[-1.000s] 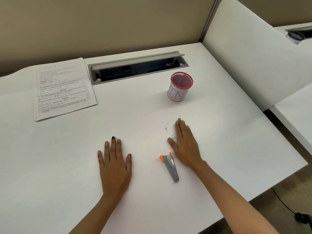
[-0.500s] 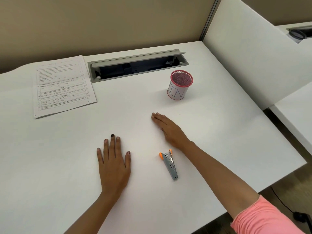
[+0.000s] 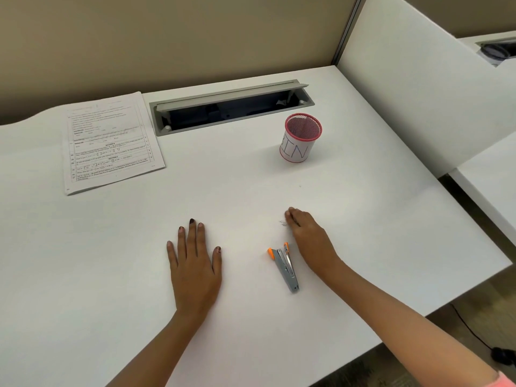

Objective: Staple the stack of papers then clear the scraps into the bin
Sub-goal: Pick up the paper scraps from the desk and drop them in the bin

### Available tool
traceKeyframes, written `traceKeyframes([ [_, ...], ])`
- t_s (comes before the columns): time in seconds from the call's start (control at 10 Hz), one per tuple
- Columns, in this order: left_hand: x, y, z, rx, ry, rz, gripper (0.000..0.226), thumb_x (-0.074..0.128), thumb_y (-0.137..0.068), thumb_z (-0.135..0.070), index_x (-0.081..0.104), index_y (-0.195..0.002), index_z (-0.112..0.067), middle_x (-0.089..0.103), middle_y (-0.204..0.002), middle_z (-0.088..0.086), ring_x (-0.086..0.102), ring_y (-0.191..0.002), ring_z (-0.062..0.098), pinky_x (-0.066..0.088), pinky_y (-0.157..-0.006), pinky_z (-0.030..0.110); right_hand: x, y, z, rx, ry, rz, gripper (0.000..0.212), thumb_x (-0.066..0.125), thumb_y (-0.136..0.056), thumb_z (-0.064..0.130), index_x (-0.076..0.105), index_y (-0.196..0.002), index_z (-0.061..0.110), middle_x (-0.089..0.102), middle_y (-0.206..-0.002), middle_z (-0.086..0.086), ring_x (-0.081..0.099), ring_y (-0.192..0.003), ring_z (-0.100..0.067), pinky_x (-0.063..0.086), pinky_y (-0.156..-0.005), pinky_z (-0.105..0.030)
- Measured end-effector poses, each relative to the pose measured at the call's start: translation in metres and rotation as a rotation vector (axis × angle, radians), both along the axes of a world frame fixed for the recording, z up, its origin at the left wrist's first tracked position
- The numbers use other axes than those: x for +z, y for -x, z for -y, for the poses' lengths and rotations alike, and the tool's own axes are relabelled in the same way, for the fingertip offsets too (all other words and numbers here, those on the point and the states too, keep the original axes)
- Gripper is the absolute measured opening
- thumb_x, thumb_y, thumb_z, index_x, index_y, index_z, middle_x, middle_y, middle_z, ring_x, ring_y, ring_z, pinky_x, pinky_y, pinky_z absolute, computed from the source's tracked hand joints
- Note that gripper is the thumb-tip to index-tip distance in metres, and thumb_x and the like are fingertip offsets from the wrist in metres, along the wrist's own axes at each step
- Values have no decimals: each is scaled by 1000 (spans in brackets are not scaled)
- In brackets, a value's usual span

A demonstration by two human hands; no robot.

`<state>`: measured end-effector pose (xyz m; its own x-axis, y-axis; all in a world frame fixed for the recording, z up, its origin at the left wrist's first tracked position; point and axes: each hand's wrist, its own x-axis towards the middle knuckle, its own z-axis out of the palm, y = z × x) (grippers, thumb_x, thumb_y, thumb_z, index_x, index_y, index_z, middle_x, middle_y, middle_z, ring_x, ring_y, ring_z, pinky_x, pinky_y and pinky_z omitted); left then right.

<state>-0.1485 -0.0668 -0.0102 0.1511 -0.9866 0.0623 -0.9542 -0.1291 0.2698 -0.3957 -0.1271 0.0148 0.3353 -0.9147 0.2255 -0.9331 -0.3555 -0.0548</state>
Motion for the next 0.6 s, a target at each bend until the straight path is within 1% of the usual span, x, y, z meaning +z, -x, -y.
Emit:
traceKeyframes([
  [0.1,0,0,0,-2,2,-2,63,24,-97,-42,25,-151,-10,20,-161,5,17,-149,26,10,-121,48,11,-2,-1,-48,-28,-122,49,76,-38,-17,70,-83,1,68,-78,-8,64,-63,-22,46,-41,-20],
  [0.2,-1,0,0,-4,1,-2,63,24,-97,-42,24,-151,-10,20,-161,5,17,-149,26,11,-121,49,24,-4,5,-97,-55,-149,47,69,-19,-20,52,-49,12,53,-47,-4,47,-39,-18,20,-33,-18],
  [0.3,-2,0,0,-4,0,-9,63,24,-97,-42,24,-151,-10,20,-161,5,16,-149,26,11,-121,49,34,-5,13,-178,-179,-115,34,65,-38,-19,49,-51,8,55,-52,-11,41,-44,-22,22,-38,-25],
  [0.4,-2,0,0,-2,-2,-13,63,24,-97,-42,24,-151,-10,19,-161,5,16,-149,26,11,-121,49,28,6,29,-314,-340,107,24,51,-67,-12,68,-74,4,68,-79,-14,61,-73,-29,49,-62,-33],
  [0.5,-2,0,0,-4,-1,-16,62,25,-97,-42,24,-151,-10,20,-161,5,17,-149,26,11,-120,50,39,13,39,-430,-393,355,21,58,-68,-8,72,-70,7,72,-75,-9,63,-72,-24,52,-65,-28],
  [0.6,-2,-1,0,-2,-6,-4,63,25,-97,-42,24,-151,-10,20,-161,5,17,-149,26,12,-120,50,43,26,46,-588,-566,763,13,73,-66,-6,75,-73,4,73,-73,-9,67,-62,-21,57,-66,-23],
])
